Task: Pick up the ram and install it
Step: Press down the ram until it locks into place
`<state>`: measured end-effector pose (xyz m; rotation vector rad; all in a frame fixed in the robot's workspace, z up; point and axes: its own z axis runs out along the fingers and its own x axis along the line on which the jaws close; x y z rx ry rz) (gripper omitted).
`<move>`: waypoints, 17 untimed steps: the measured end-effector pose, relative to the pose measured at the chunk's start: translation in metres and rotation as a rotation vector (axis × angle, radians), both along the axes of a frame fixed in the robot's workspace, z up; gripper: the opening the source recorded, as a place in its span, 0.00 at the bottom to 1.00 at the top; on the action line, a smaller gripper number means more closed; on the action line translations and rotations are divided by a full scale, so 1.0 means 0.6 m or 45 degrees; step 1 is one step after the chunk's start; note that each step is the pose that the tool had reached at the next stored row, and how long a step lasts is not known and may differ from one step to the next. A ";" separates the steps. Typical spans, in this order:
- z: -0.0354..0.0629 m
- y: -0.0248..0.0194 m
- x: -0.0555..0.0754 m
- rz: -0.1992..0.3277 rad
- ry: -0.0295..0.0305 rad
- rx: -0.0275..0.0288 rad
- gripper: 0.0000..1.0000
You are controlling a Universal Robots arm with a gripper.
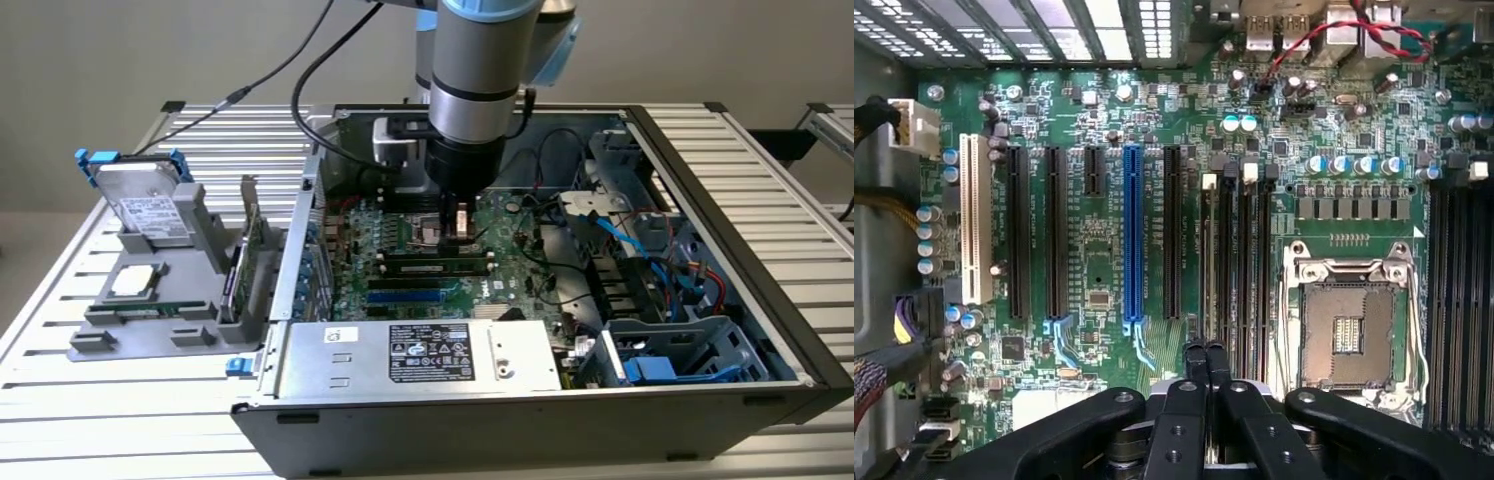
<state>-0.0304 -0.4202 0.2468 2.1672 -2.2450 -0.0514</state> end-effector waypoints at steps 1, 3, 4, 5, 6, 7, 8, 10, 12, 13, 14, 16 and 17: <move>0.000 0.0000 0.000 -0.017 -0.0007 0.0000 0.10; 0.000 0.0000 0.000 -0.050 -0.0018 0.0000 0.10; 0.000 0.0000 0.000 -0.067 -0.0022 0.0000 0.10; 0.000 0.0000 0.000 -0.084 -0.0027 -0.0001 0.10; 0.000 0.0000 0.000 -0.101 -0.0031 -0.0001 0.10; 0.000 0.0000 0.000 -0.120 -0.0035 -0.0001 0.10; 0.000 0.0000 0.000 -0.136 -0.0038 -0.0001 0.10; 0.000 0.0000 0.000 -0.171 -0.0045 -0.0001 0.10; 0.000 0.0000 0.000 -0.206 -0.0052 -0.0001 0.10; 0.000 0.0000 0.000 -0.225 -0.0056 -0.0001 0.10; 0.000 0.0000 0.000 -0.242 -0.0059 -0.0001 0.10; 0.000 0.0000 0.000 -0.276 -0.0069 0.0000 0.10; 0.000 0.0000 0.000 -0.293 -0.0074 0.0000 0.10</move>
